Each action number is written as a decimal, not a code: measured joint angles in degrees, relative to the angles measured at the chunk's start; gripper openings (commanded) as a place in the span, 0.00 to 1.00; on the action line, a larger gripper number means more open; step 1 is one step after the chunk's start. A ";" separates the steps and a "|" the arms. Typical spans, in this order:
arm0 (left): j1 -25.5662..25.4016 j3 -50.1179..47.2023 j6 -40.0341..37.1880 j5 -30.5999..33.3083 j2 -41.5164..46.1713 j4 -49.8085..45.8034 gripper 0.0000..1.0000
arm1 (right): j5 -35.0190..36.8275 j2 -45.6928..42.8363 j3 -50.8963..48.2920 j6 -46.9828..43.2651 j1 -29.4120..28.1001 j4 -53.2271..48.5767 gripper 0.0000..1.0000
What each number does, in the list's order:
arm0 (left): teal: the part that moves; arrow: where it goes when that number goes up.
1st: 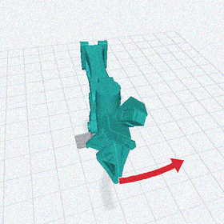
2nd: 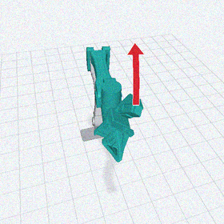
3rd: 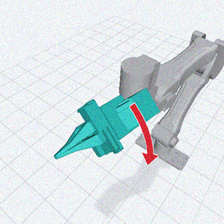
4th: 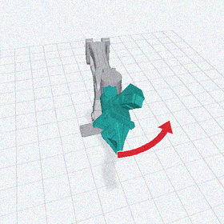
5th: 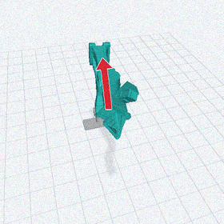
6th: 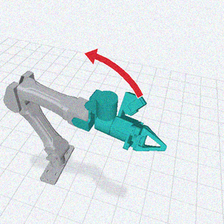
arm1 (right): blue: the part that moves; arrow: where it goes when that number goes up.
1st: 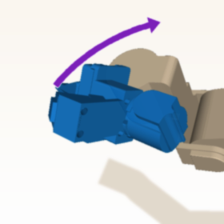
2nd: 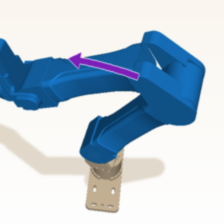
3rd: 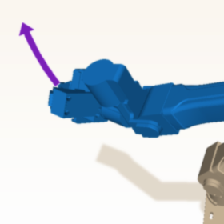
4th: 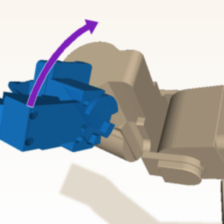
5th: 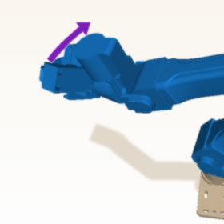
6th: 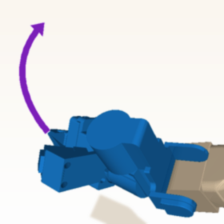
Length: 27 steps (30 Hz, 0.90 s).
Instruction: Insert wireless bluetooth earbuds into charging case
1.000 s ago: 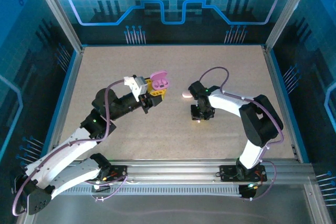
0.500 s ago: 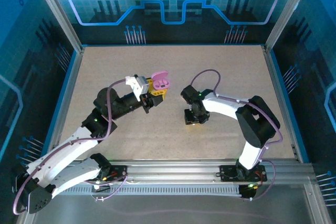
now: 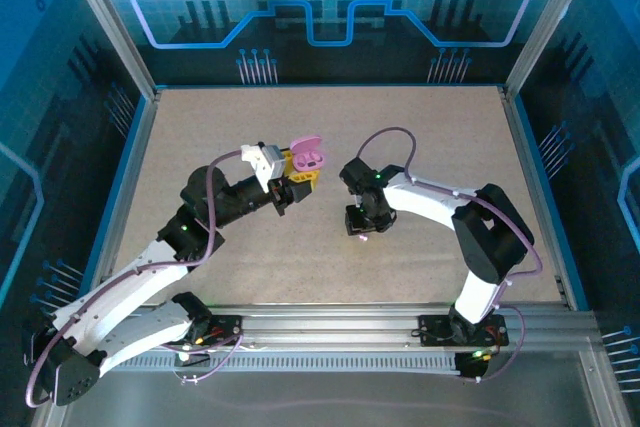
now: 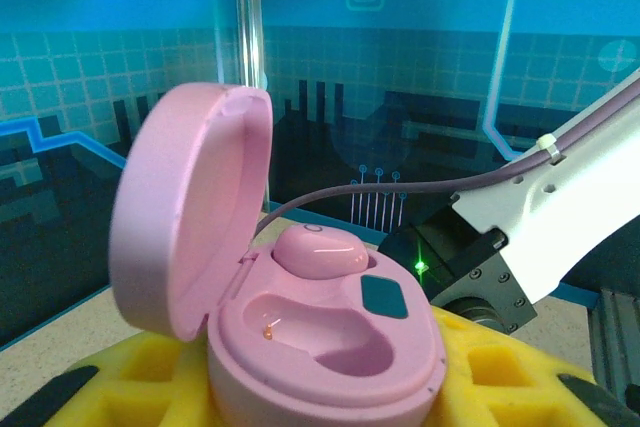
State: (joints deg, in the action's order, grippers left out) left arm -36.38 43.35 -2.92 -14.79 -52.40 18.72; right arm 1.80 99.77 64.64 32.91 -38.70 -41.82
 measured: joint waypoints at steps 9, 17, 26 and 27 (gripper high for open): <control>0.00 0.00 0.00 0.00 0.00 0.00 0.30 | 0.26 3.63 1.88 -0.98 0.81 -1.22 0.37; 0.00 0.00 0.00 0.00 0.00 0.00 0.30 | -0.81 5.81 2.23 -0.98 0.94 -1.22 0.30; 0.00 0.00 0.02 0.00 0.00 0.00 0.30 | -1.01 6.08 2.23 -0.79 0.96 -1.22 0.20; 0.00 0.00 0.02 0.00 0.00 0.00 0.30 | -1.01 6.05 2.23 -0.76 0.96 -1.22 0.18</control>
State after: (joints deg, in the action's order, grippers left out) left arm -36.38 43.35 -2.90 -14.79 -52.40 18.72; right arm 0.80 105.82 66.87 32.14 -37.74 -43.05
